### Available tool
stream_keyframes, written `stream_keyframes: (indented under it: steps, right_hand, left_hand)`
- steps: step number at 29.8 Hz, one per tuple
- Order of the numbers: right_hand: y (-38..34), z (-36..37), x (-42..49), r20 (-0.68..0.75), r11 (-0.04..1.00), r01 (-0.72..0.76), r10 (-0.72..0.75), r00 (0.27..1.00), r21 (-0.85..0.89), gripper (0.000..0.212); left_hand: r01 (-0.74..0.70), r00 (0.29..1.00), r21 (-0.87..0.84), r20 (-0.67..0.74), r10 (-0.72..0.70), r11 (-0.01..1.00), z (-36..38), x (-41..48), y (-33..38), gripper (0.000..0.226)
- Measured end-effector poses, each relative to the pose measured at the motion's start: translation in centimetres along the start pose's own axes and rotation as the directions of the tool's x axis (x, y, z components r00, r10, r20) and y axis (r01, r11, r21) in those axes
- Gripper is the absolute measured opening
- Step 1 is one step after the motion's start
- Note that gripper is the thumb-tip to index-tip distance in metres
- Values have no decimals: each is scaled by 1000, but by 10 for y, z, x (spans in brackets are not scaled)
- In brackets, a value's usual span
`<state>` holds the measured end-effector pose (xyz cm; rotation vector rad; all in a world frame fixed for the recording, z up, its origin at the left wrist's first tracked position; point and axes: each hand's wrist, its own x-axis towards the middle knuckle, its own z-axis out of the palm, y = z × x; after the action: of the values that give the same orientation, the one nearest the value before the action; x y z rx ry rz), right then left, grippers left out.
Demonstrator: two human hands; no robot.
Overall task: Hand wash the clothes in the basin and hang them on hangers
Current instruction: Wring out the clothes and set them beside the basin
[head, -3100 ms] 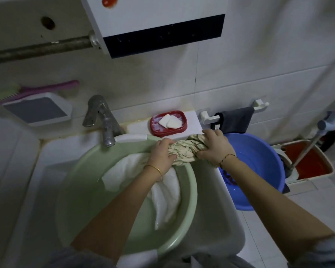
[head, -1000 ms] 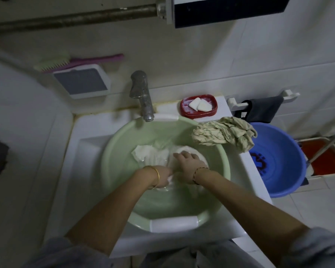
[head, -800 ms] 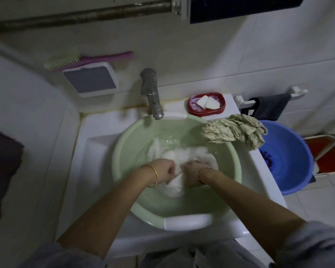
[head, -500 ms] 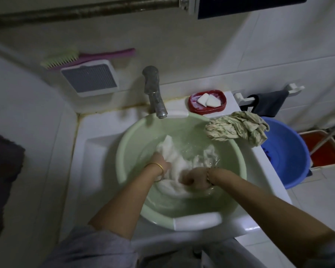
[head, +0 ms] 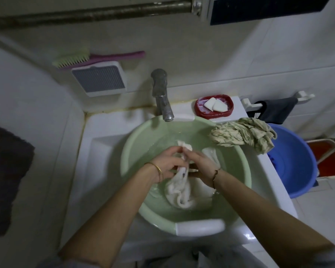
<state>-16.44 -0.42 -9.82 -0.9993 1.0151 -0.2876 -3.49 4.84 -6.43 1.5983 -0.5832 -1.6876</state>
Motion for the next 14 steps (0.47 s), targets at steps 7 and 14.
stream_keyframes:
  steps: [7,14]
  right_hand:
    - [3,-7,2,-10,984,107,-107,994,144,15]
    - [-18,-23,0,-31,994,94,-96,995,-51,38]
  left_hand:
    - [-59,978,177,-187,93,982,-10,-10,-2,27]
    - [-95,984,546,-73,161,832,-26,-30,17,23]
